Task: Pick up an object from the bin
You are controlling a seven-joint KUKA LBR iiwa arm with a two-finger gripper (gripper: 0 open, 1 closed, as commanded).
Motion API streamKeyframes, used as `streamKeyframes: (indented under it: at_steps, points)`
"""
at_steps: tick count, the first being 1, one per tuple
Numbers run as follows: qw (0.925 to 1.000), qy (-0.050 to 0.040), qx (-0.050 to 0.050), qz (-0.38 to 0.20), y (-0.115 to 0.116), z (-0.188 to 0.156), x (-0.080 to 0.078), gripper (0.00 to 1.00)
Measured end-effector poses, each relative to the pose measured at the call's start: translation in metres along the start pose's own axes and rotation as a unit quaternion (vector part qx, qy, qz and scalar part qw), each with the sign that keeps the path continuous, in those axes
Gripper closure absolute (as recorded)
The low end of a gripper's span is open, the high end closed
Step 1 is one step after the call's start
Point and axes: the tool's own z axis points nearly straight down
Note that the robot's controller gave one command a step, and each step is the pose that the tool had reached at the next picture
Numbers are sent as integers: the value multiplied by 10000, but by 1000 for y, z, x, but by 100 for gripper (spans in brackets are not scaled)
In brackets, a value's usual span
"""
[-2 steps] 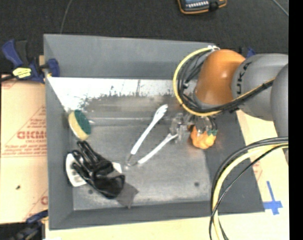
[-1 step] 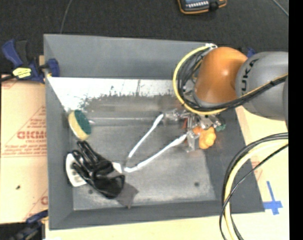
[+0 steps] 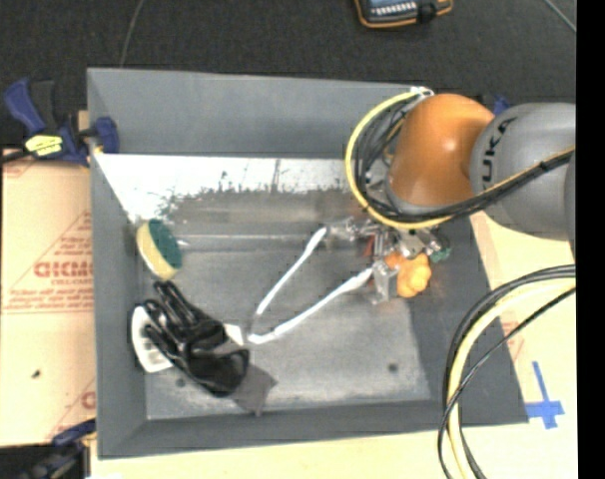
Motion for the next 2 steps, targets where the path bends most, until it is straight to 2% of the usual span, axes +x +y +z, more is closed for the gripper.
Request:
streamKeyframes:
  at_steps: [1,2]
  points:
    - [10000,-6,-2,69,-1,2,0,0]
    - [9993,-35,20,-367,19,11,21,100]
